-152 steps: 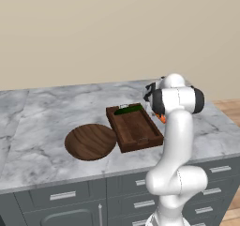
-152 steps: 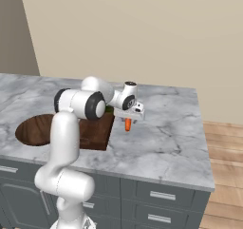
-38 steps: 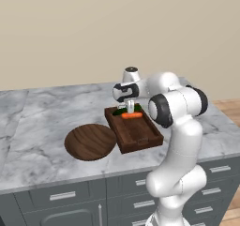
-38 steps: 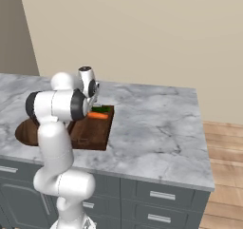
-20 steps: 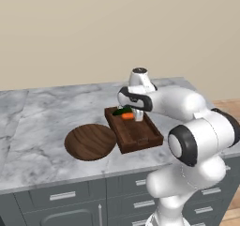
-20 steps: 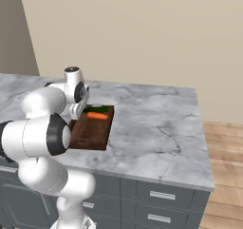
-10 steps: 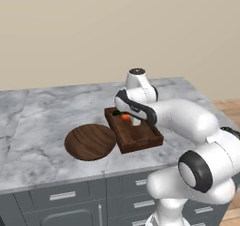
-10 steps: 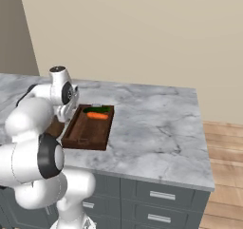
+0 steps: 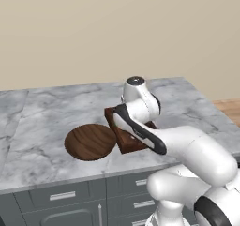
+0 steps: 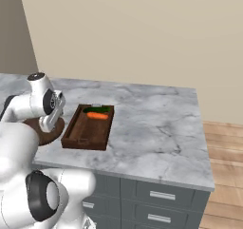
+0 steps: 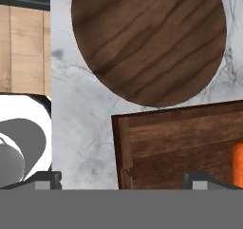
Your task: Place the two vegetables and bowl onto the tray for setting up a vegetable dip station.
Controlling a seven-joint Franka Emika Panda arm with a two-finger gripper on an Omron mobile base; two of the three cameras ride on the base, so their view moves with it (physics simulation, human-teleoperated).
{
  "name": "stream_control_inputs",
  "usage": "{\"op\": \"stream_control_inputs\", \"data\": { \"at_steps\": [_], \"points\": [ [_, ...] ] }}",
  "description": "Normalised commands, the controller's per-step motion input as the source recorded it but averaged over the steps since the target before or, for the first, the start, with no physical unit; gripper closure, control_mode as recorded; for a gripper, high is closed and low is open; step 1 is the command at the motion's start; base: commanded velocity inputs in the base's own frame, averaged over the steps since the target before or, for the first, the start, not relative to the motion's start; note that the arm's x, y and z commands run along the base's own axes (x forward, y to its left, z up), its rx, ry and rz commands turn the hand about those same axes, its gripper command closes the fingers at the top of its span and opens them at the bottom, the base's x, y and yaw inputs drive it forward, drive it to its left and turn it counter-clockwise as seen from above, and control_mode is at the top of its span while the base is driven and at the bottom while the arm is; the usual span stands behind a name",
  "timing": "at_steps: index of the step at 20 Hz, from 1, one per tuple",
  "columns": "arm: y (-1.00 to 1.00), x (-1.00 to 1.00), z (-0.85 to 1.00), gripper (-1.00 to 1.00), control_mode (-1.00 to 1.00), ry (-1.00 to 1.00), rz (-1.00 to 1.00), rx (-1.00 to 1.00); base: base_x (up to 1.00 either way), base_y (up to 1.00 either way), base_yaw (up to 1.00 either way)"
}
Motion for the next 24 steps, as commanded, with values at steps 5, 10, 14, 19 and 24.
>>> {"op": "stream_control_inputs", "data": {
  "at_steps": [5,10,14,19,24],
  "points": [
    [0.49,-0.63,0.00,-1.00,-1.00,-0.03,0.00,-0.04,0.00,0.00,0.00],
    [0.47,-0.45,0.05,-1.00,-1.00,-0.09,0.00,-0.04,0.00,0.00,0.00],
    [0.50,-0.22,0.02,-1.00,-1.00,-0.10,0.00,-0.04,0.00,0.00,0.00],
    [0.55,-0.07,0.00,-1.00,-1.00,-0.07,0.00,-0.05,0.00,0.00,0.00],
    [0.44,-0.05,-0.02,-1.00,-1.00,-0.03,0.00,-0.04,0.00,0.00,0.00]
  ]
}}
